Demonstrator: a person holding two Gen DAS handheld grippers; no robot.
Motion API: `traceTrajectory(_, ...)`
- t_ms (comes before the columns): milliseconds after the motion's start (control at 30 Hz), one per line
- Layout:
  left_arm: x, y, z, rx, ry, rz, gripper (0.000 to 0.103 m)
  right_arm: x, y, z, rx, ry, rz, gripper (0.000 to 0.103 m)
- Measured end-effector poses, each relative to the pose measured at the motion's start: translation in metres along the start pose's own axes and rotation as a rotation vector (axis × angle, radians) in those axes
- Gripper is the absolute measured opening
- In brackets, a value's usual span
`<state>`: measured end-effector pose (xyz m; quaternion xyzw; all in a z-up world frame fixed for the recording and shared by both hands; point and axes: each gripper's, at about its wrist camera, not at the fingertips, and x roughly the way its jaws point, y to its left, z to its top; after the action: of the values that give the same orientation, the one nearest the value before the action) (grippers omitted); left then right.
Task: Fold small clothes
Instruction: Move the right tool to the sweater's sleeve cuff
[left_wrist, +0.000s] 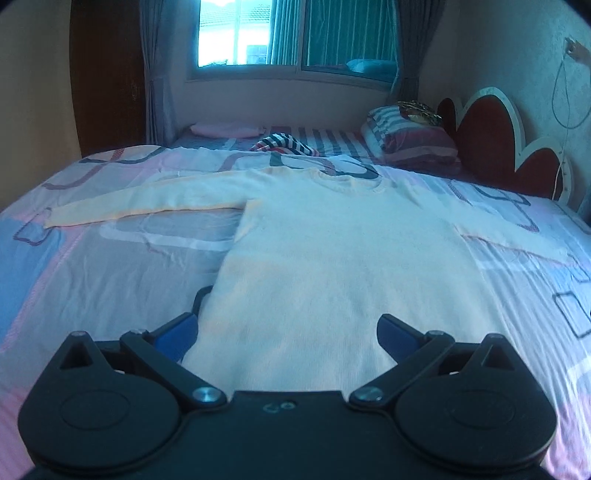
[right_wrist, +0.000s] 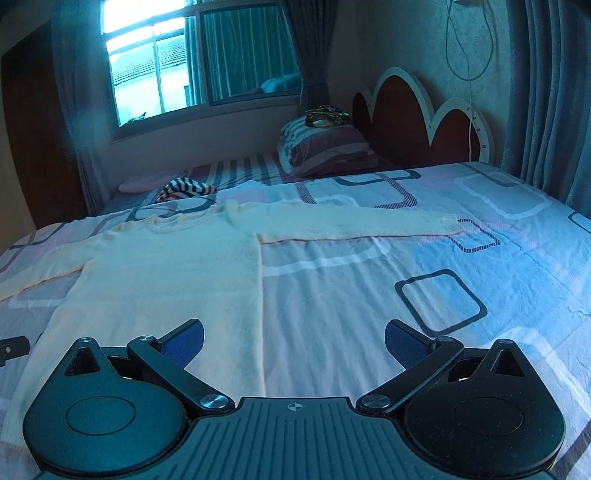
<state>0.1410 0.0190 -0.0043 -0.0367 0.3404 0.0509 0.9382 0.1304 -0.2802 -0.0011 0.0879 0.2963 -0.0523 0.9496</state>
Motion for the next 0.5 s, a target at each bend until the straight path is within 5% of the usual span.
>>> traceTrajectory(233,0.037,-0.009,0.025,0.016,-0.052,0.075,0.102,0.047,-0.041,0.032,0.098,-0.027,-0.018,0.103)
traceTrajectory(500,0.101,-0.026,0.057,0.096,-0.002,0.099,0.102,0.112,-0.091,0.064,0.186,-0.050,-0.052,0.103)
